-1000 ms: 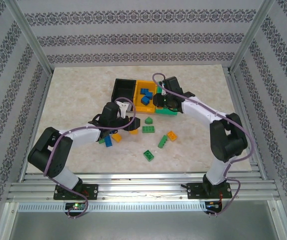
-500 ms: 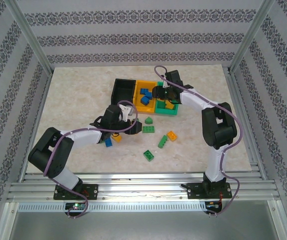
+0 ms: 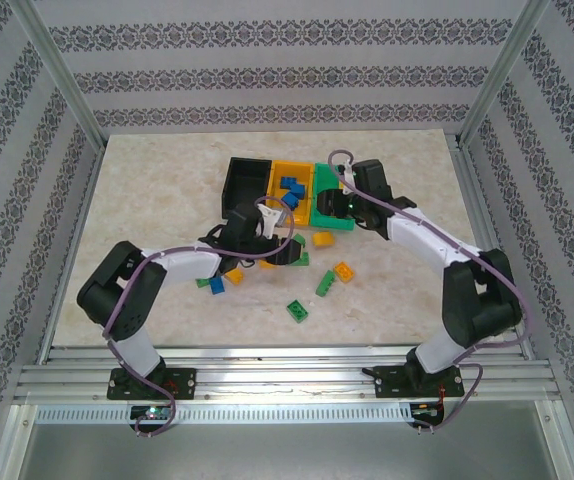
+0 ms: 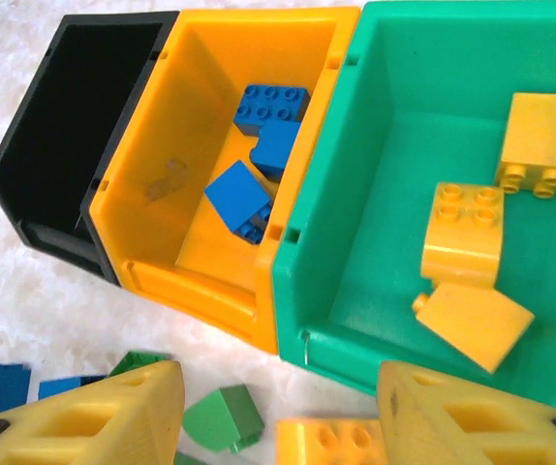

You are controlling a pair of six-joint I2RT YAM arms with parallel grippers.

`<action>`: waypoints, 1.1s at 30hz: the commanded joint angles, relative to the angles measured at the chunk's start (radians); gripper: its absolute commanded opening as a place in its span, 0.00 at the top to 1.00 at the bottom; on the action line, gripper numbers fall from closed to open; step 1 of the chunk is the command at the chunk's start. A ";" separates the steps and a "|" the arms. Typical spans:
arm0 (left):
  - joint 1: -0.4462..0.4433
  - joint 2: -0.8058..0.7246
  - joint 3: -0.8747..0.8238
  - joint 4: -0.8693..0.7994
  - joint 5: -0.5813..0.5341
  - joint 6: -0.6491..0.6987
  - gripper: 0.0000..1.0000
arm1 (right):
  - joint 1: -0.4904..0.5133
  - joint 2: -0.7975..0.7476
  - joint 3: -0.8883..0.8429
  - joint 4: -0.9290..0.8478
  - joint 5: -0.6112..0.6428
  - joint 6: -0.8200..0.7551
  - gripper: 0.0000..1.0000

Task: Sort the legos into containers by color
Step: Pick up the lego from the center of the table.

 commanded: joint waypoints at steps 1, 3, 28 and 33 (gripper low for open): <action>-0.028 0.036 0.059 -0.032 0.012 0.023 0.41 | -0.011 -0.046 -0.067 0.009 -0.006 -0.035 0.44; -0.040 0.053 0.081 -0.042 0.002 0.028 0.41 | -0.010 -0.041 -0.084 0.002 -0.039 -0.039 0.44; -0.032 -0.022 -0.029 0.044 -0.147 -0.001 0.40 | 0.155 0.104 -0.212 -0.136 0.131 0.023 0.24; -0.029 -0.047 -0.043 0.033 -0.159 0.013 0.40 | 0.178 0.142 -0.180 -0.129 0.137 0.024 0.36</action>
